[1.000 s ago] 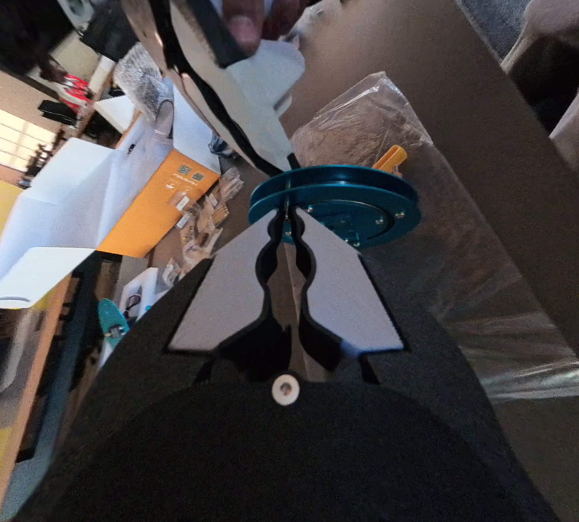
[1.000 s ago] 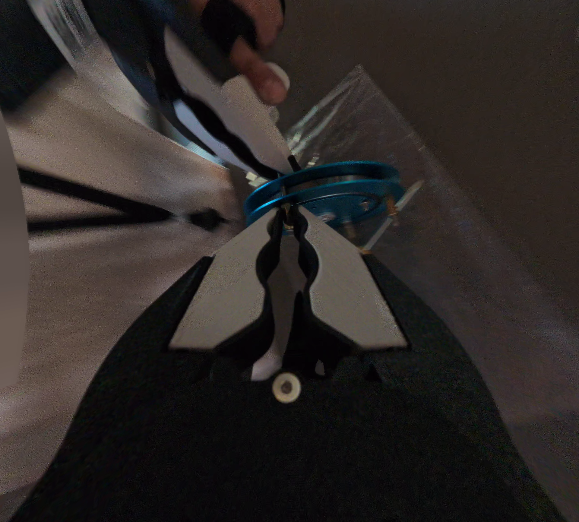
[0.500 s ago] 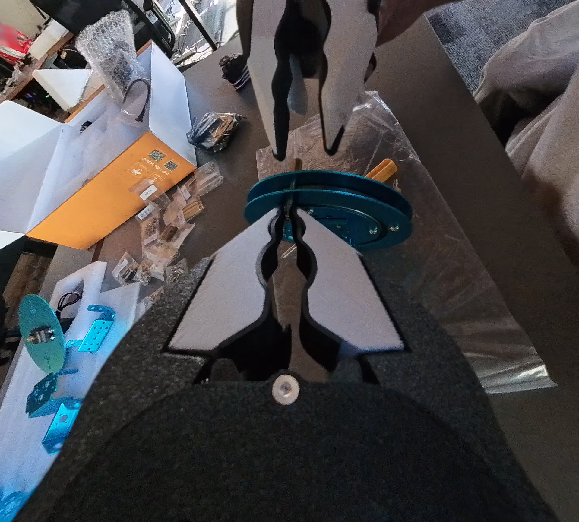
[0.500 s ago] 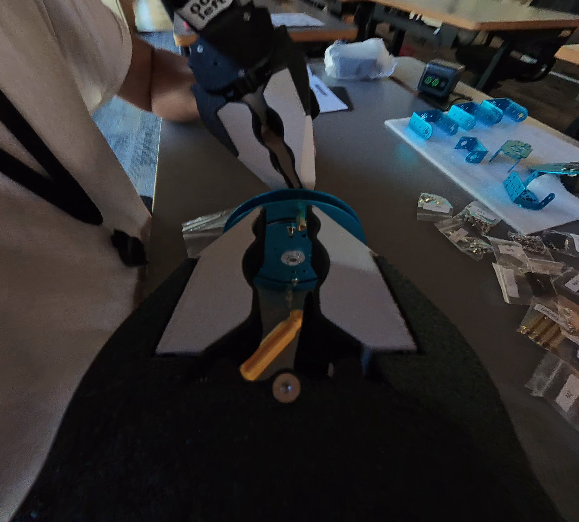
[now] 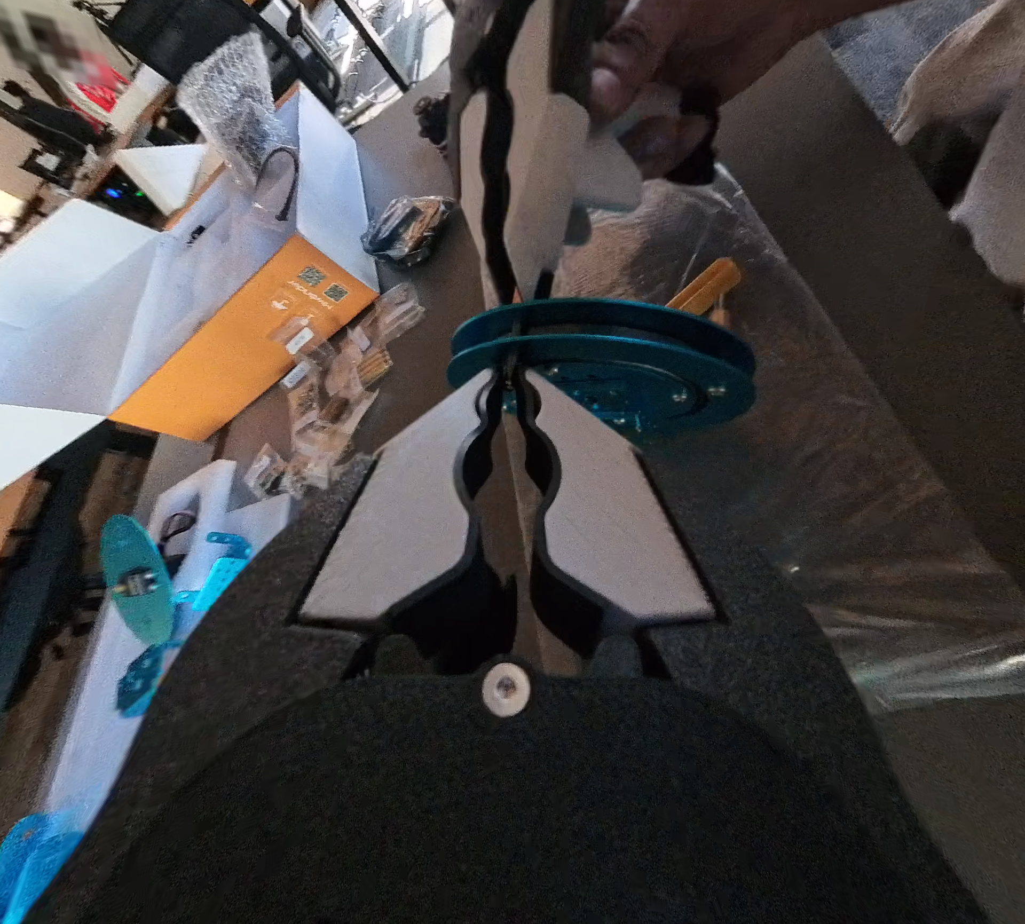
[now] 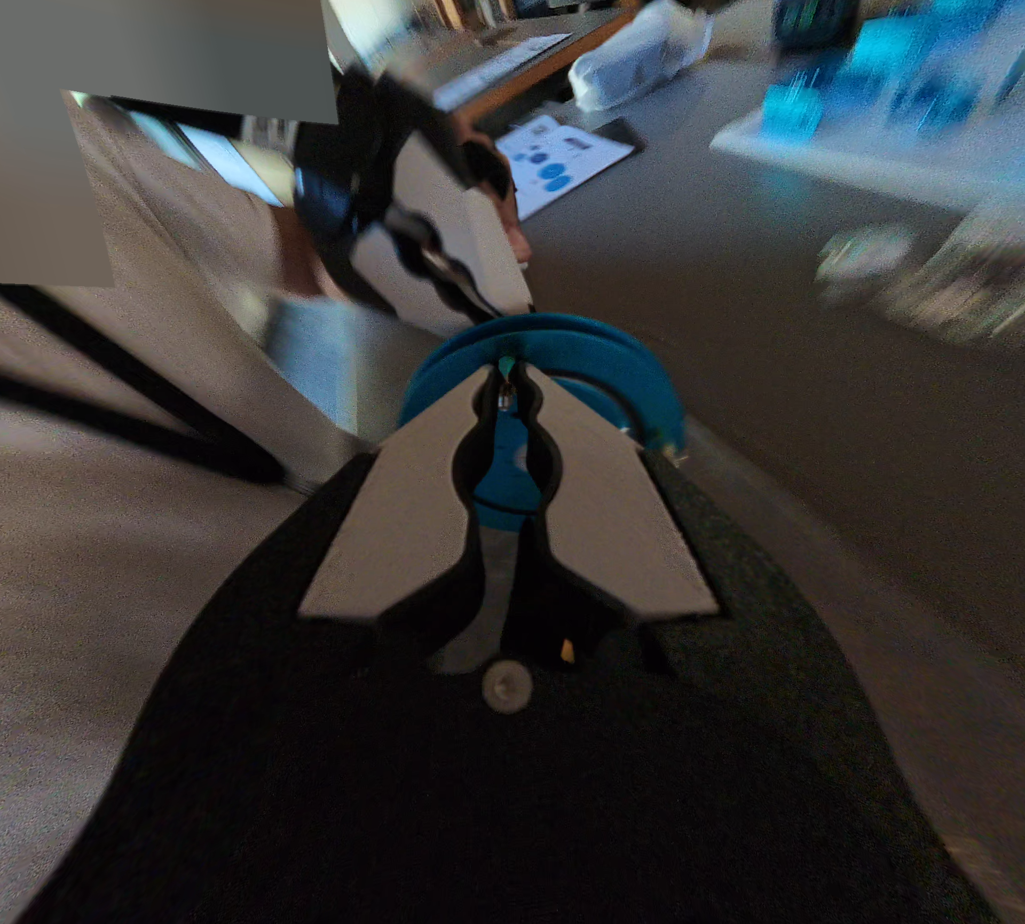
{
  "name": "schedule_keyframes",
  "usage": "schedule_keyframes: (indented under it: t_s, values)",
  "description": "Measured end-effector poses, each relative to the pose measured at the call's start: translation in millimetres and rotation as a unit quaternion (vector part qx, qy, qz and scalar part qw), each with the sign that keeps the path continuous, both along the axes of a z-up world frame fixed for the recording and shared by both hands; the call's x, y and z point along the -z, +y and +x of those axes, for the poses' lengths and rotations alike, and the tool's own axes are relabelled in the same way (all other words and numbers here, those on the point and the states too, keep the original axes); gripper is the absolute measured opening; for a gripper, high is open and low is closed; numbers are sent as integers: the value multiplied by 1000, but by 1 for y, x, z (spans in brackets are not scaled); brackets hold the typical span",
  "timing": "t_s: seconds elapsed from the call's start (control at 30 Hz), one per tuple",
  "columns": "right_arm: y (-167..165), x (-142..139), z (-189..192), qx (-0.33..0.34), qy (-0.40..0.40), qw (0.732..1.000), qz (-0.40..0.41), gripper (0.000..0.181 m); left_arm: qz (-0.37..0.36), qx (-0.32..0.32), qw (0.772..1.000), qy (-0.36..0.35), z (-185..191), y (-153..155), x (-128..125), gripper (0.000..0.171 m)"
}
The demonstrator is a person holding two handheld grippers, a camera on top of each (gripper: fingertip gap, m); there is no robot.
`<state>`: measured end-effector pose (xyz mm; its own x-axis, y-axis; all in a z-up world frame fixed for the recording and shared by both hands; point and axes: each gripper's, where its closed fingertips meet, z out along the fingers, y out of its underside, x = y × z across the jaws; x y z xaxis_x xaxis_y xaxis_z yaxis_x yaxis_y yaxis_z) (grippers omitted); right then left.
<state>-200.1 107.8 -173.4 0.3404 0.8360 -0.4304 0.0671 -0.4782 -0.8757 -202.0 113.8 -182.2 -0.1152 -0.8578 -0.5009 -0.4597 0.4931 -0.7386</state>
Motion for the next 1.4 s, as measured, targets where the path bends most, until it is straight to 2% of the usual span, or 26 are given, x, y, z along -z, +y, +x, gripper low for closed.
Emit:
schedule_keyframes:
  t_s: [0.03,0.07,0.1,0.13,0.23,0.27,0.3,0.43,0.5,0.6,0.7,0.8,0.87,0.93,0.97,1.03,1.07,1.1,1.13,1.17,1.2,1.3,1.4]
  values:
    - [0,-1,0,-5,70,989,-127,4,18,-2,1000,0,0,1,0,4]
    - [-1,-2,1,-8,138,963,-233,4,25,-1,1000,-2,1,-1,-1,3]
    - [-1,-3,1,-9,180,946,-269,4,25,1,1000,-2,1,-2,-1,3]
    - [-1,-3,1,-2,189,948,-257,4,22,0,1000,0,1,-2,-1,3]
    - [-6,-2,0,14,89,992,-84,4,-19,9,1000,1,0,-5,-1,4]
    - [-5,-1,2,27,46,998,-20,12,-37,12,999,-2,1,-7,-1,3]
    - [-3,0,5,35,6,998,43,19,-50,17,999,-3,1,-9,-1,3]
    - [-7,5,7,14,-99,972,214,18,-61,19,998,-2,0,-8,-1,3]
    - [-7,2,6,13,-112,959,261,16,-64,21,998,-1,0,-8,-1,3]
    - [-10,-11,5,10,-88,950,299,13,-65,25,998,-2,0,-10,-1,4]
    - [-11,-4,3,-4,-116,939,322,5,-66,26,997,-1,0,-11,-1,4]
    - [-10,-2,1,-6,-142,924,354,5,-69,28,997,-1,-1,-11,-1,4]
    - [-8,-2,1,-7,-146,923,355,5,-68,27,997,0,-1,-10,-1,4]
    - [-7,-2,0,-10,-136,935,329,4,-62,26,998,1,-1,-10,-1,4]
    - [-6,-2,0,-8,-122,949,291,4,-51,22,998,1,-1,-9,-1,3]
    - [-5,-1,0,-9,-53,988,148,4,-19,16,1000,2,-1,-6,-1,4]
    - [-5,-1,-1,-11,0,998,55,4,-8,14,1000,3,-1,-5,-1,3]
    - [-4,-1,0,-10,59,997,-48,4,0,11,1000,3,-1,-4,-1,3]
    - [-4,-2,0,-8,118,982,-146,4,5,10,1000,2,-1,-4,-1,3]
    - [-5,-3,0,-8,155,967,-201,4,6,12,1000,2,-1,-5,-1,3]
    - [-5,-3,0,-1,162,966,-201,4,5,12,1000,4,-1,-6,-1,3]
    - [-11,-2,-1,16,62,997,-43,5,-29,18,999,5,-1,-10,-1,3]
    - [-12,1,2,21,-71,988,132,18,-56,26,998,2,0,-14,-1,3]
